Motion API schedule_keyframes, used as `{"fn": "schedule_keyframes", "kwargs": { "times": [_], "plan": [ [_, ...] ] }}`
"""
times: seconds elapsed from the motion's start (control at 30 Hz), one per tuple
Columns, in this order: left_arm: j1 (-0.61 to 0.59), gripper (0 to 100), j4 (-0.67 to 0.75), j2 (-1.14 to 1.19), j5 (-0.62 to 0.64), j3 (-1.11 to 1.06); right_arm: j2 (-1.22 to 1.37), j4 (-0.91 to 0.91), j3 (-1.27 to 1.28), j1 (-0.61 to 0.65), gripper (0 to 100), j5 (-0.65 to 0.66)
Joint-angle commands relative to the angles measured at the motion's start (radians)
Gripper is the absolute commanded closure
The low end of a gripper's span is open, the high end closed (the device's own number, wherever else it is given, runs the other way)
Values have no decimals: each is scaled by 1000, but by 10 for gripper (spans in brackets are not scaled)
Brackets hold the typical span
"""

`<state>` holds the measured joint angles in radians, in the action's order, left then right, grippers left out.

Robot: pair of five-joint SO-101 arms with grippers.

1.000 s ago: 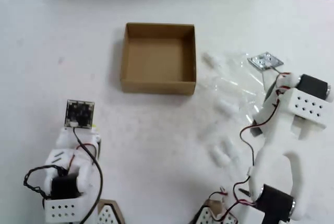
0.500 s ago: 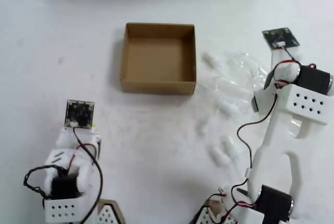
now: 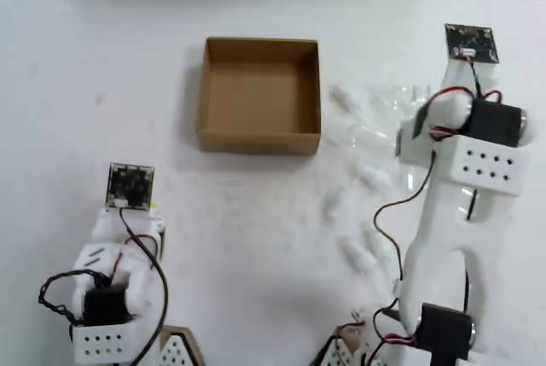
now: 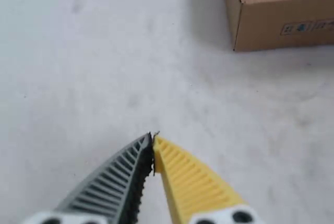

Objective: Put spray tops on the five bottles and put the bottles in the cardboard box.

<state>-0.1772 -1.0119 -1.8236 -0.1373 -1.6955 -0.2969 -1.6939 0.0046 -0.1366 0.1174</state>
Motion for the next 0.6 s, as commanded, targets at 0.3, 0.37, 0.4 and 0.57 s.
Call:
{"fn": "schedule_keyframes", "kwargs": {
  "times": [0.3, 0.37, 0.4, 0.57],
  "plan": [
    [-7, 972, -15, -5, -8, 3, -27, -12, 138, 467, 896, -385],
    [-7, 972, -15, -5, -8, 3, -2, 5, 161, 544, 899, -379],
    [-7, 972, -15, -5, -8, 3, 19, 22, 173, 573, 913, -374],
    [-7, 972, -15, -5, -8, 3, 191, 153, 226, 662, 957, -379]
  ]
}}
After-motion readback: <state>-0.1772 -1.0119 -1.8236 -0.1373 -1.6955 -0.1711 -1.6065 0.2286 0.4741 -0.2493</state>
